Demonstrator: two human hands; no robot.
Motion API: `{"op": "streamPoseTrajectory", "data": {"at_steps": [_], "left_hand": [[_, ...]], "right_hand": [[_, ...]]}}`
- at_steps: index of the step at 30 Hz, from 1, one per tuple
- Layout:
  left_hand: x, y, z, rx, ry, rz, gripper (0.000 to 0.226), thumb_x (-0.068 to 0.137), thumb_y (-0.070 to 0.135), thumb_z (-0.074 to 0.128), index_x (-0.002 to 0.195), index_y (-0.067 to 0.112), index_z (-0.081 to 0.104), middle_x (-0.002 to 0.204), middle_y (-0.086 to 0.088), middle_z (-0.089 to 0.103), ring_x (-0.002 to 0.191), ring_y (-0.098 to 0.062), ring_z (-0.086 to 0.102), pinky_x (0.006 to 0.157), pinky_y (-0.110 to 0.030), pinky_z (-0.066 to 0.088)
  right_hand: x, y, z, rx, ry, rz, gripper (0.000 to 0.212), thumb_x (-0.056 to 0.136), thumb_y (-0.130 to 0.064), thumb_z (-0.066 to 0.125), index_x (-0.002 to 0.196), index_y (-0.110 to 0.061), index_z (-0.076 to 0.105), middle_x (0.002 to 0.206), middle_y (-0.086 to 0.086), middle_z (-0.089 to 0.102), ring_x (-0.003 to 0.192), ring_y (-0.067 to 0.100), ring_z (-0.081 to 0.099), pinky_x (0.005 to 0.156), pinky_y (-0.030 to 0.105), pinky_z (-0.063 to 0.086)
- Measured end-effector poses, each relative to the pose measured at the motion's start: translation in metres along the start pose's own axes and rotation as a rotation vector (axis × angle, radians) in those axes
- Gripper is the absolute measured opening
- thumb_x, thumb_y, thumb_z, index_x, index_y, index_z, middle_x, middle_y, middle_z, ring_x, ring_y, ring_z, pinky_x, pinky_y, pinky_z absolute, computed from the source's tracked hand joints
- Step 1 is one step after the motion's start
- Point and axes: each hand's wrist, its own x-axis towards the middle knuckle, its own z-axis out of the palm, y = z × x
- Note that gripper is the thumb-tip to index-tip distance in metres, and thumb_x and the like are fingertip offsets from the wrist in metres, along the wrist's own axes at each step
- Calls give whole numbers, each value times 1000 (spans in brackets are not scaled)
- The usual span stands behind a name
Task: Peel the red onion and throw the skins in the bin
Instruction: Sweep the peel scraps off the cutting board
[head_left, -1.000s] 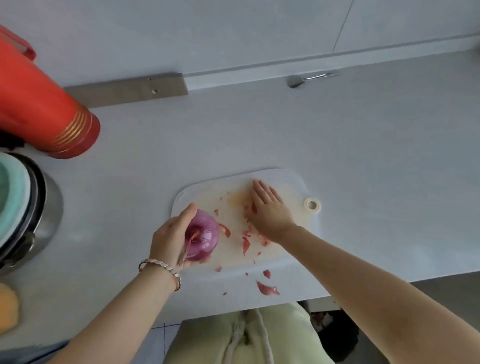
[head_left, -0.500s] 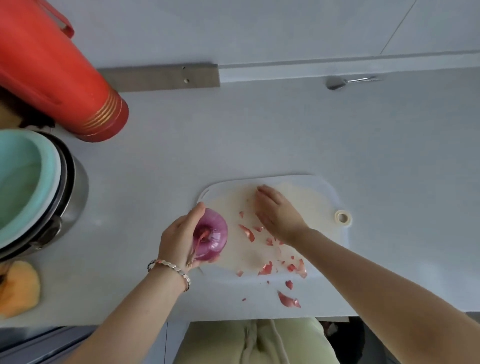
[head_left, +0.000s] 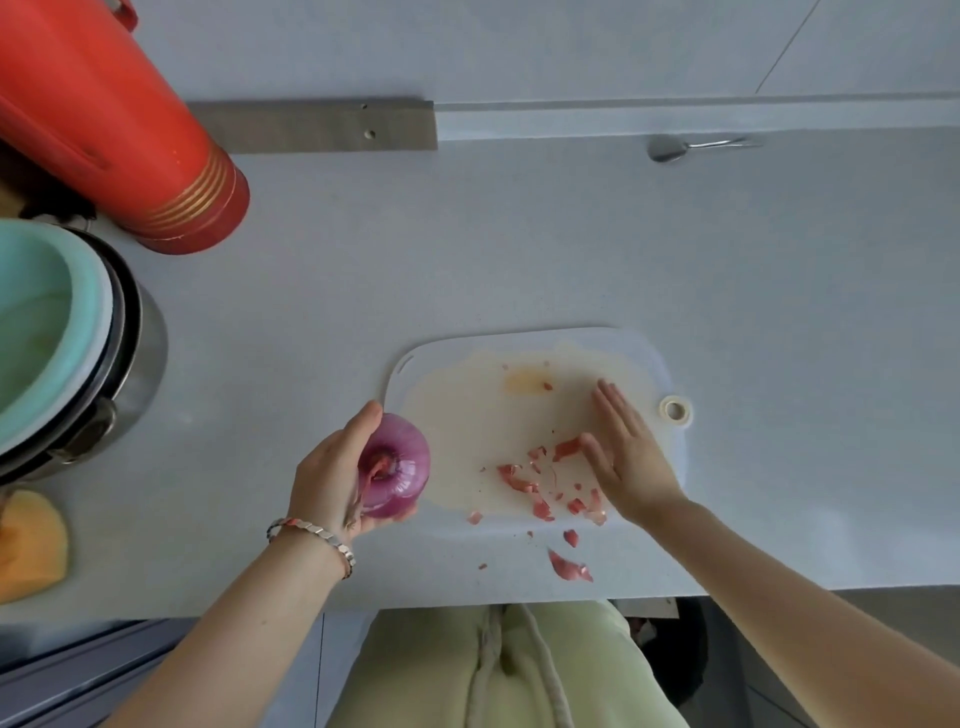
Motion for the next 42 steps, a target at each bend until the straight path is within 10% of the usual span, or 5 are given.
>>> {"op": "streamPoseTrajectory", "data": {"at_steps": [9, 17, 26, 37, 42], "left_hand": [[-10, -8, -5, -8, 24, -22, 60, 93, 32, 49, 36, 20, 64, 38, 2, 54, 61, -26, 46, 66, -41, 45], [-18, -9, -3, -15, -25, 39, 64, 96, 30, 45, 35, 24, 64, 41, 6, 60, 43, -15, 57, 66, -38, 45], [-18, -11, -1, -35, -38, 33, 64, 95, 28, 45, 34, 21, 63, 38, 5, 55, 64, -24, 43, 70, -45, 39], [-9, -25, -4, -34, 42, -126, 32, 83, 42, 62, 85, 10, 67, 85, -12, 66, 67, -24, 63, 47, -35, 54], [-12, -25, -4, -14, 29, -97, 33, 85, 41, 61, 70, 13, 71, 79, -14, 62, 64, -25, 59, 47, -35, 55]], "right_hand": [[-50, -25, 40, -142, -261, -469, 62, 96, -51, 18, 140, -8, 24, 146, 8, 29, 137, 18, 24, 115, 31, 12], [45, -22, 10, -126, -72, -91, 72, 90, -55, 16, 144, -8, 15, 155, 8, 10, 143, 16, 4, 113, 23, -3], [-40, -26, 46, -116, -336, -588, 62, 96, -48, 19, 133, -3, 43, 142, 14, 41, 135, 25, 32, 111, 46, 26], [-20, -54, 60, -95, -234, -495, 65, 96, -47, 16, 131, -1, 45, 138, 14, 48, 129, 30, 42, 106, 50, 32], [-59, -35, 59, -99, -311, -662, 57, 98, -41, 19, 127, -3, 49, 134, 12, 52, 126, 26, 46, 106, 43, 32]]}}
